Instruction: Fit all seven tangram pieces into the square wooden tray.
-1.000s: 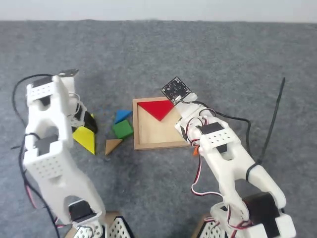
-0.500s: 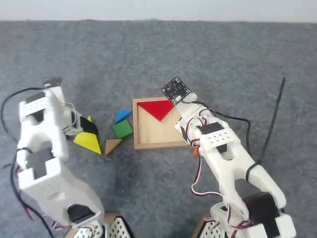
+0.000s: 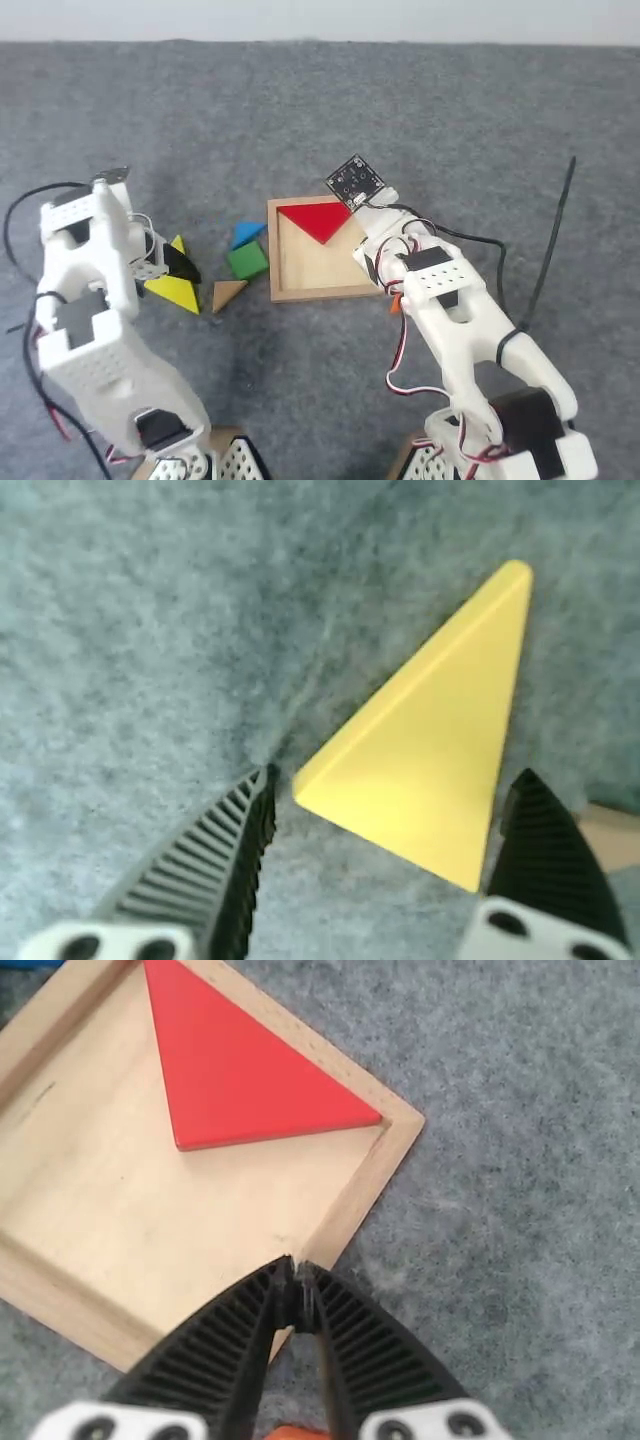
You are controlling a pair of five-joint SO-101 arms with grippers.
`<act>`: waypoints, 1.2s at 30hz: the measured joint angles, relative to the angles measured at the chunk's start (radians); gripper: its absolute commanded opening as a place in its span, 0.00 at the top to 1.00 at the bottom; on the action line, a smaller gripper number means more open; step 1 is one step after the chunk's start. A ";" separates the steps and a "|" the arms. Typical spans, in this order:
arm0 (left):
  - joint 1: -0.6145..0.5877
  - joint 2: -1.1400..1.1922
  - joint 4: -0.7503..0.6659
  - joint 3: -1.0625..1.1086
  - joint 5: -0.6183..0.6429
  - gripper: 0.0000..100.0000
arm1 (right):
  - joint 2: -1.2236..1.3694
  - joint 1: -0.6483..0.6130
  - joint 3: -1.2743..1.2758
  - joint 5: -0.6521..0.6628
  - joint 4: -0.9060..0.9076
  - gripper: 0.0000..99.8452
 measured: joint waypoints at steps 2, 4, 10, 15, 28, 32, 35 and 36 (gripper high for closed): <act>0.000 0.043 0.041 -0.060 0.005 0.65 | 0.000 0.000 0.000 0.000 0.000 0.99; 0.000 0.072 0.072 -0.098 0.005 0.65 | 0.000 0.000 0.000 0.000 0.000 0.99; 0.000 0.077 0.077 -0.104 0.006 0.72 | 0.000 0.000 0.000 0.000 0.000 0.99; 0.006 0.077 0.080 -0.104 0.003 0.76 | 0.000 0.000 0.000 0.000 0.000 0.99; 0.011 0.075 0.091 -0.115 0.003 0.80 | 0.000 0.000 0.000 0.000 0.000 0.99; 0.014 0.043 0.072 -0.103 0.015 0.80 | 0.000 0.000 0.000 0.000 0.000 0.99; 0.021 -0.017 0.043 -0.054 0.041 0.80 | 0.000 0.000 0.000 0.000 0.000 0.99; 0.029 -0.043 0.035 -0.038 0.044 0.80 | 0.000 0.000 0.000 0.000 0.000 0.99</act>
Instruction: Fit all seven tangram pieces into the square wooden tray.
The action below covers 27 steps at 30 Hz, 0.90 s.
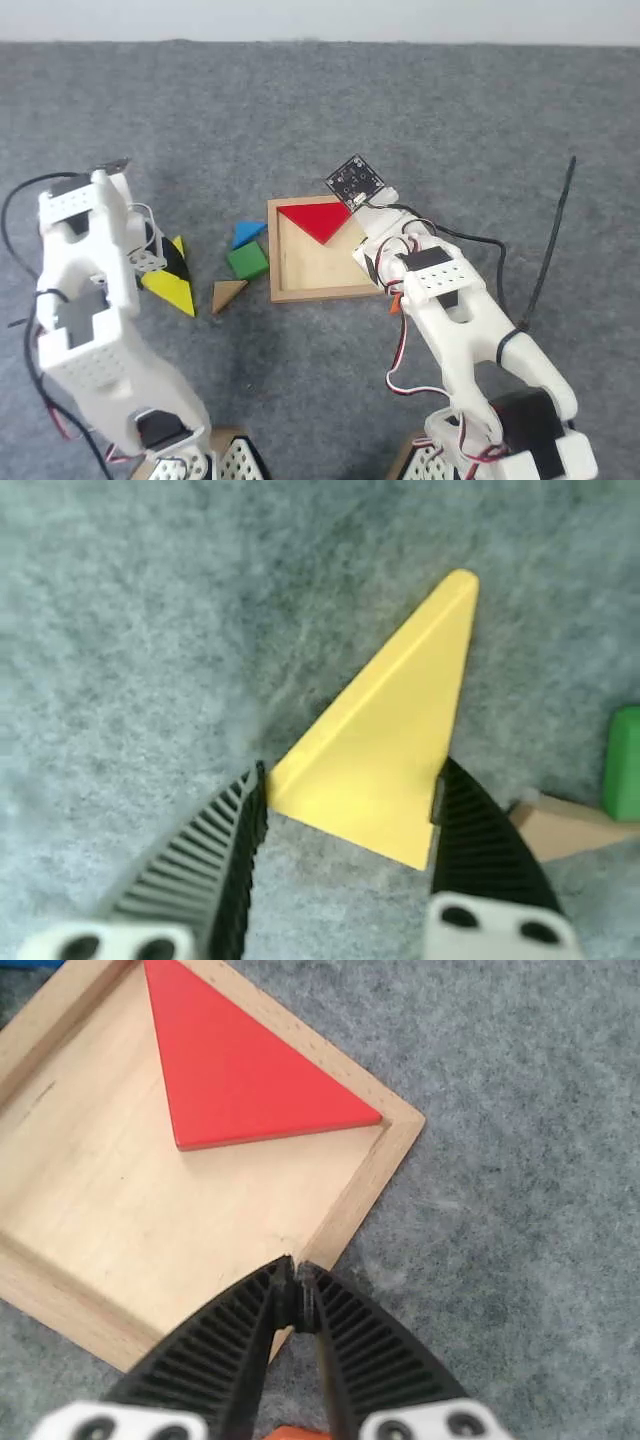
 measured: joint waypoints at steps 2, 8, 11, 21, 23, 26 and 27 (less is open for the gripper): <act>0.020 -0.044 -0.017 0.038 0.011 0.80 | 0.000 0.000 0.000 0.000 0.000 0.99; 0.118 -0.161 -0.031 0.158 0.015 0.80 | 0.000 0.000 0.000 0.017 0.000 0.99; 0.170 -0.193 -0.029 0.176 0.041 0.80 | 0.000 0.000 0.000 0.021 0.000 0.99; 0.302 -0.287 -0.021 0.176 0.104 0.80 | 0.000 0.000 0.000 0.026 0.000 0.99; 0.324 -0.304 -0.020 0.176 0.112 0.80 | 0.000 0.000 0.000 0.026 0.000 0.99; 0.361 -0.330 -0.009 0.176 0.115 0.80 | 0.000 0.000 0.000 0.026 0.000 0.99; 0.373 -0.334 -0.009 0.176 0.115 0.80 | 0.000 0.000 0.000 0.026 0.000 0.99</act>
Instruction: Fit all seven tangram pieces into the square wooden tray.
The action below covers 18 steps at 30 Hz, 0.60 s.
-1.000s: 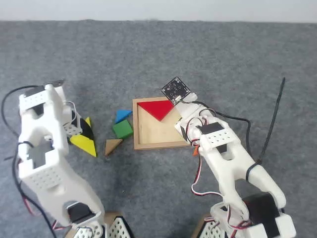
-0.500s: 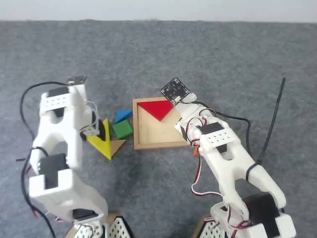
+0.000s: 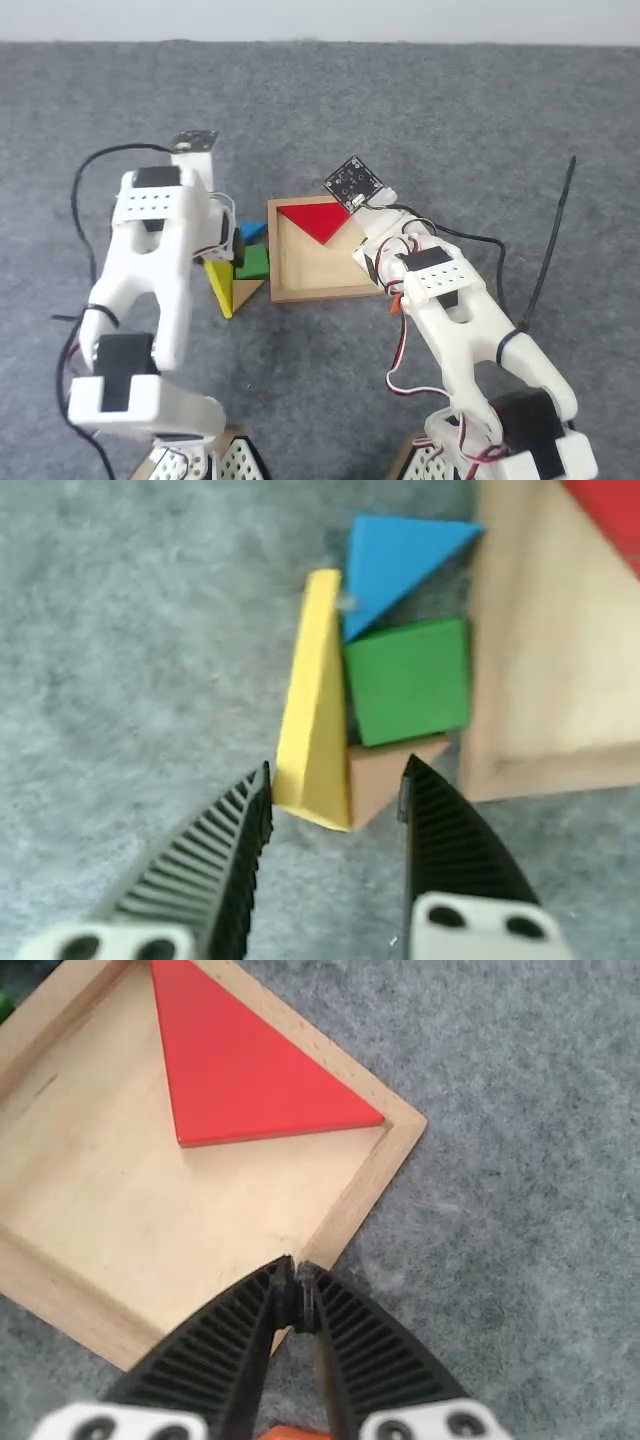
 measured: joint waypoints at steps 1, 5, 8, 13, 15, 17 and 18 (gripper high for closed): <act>0.011 -0.003 0.000 0.000 0.000 0.80 | 0.000 0.000 0.000 0.000 0.000 0.99; 0.025 -0.003 0.000 0.000 0.002 0.80 | 0.000 0.000 0.000 0.000 0.000 0.99; 0.021 -0.003 0.000 0.000 0.003 0.80 | 0.000 0.000 0.000 0.000 0.000 0.99; 0.020 0.041 0.000 0.000 0.003 0.80 | 0.000 0.000 0.000 0.000 0.000 0.99; 0.020 0.052 0.000 0.000 0.003 0.80 | 0.000 0.000 0.000 0.000 0.000 0.99; 0.020 0.052 0.000 0.000 0.003 0.81 | 0.000 0.000 0.000 0.000 0.000 0.99; 0.020 0.052 0.000 0.000 0.003 0.81 | 0.000 0.000 0.000 0.000 0.000 0.99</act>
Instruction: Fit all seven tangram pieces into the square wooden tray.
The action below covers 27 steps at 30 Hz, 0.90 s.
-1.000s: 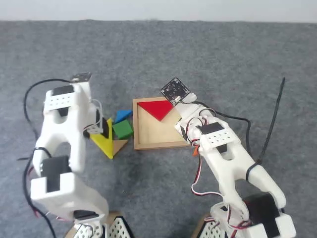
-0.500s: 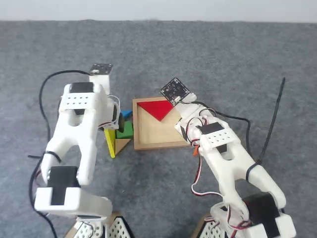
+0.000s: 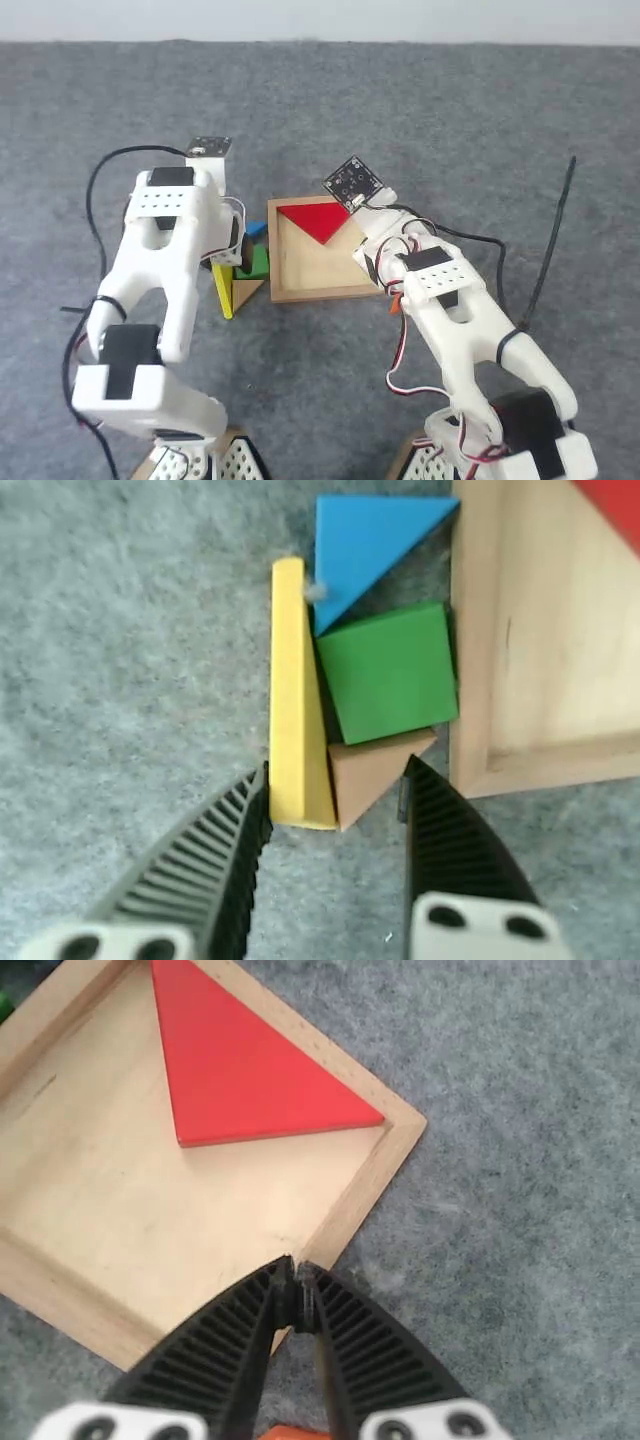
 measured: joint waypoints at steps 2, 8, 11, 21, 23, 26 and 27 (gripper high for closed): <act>0.000 0.000 0.000 0.000 0.000 0.82 | 0.000 0.000 0.000 0.000 0.000 0.99; 0.002 0.009 -0.020 0.000 0.000 0.94 | 0.000 0.000 0.000 0.000 0.000 0.99; 0.002 0.009 -0.029 0.000 0.000 0.96 | 0.000 0.000 0.000 0.000 0.000 0.99; 0.005 0.009 -0.031 0.000 0.005 0.99 | -0.005 0.000 0.000 0.000 0.000 0.99; 0.005 0.009 -0.031 0.000 0.003 0.99 | -0.029 0.000 0.005 0.000 0.000 0.99; 0.005 0.009 -0.031 0.000 0.003 0.99 | -0.077 0.000 0.040 0.002 0.000 0.99; 0.005 0.009 -0.031 0.000 0.003 0.99 | -0.095 0.000 0.048 0.002 0.000 0.99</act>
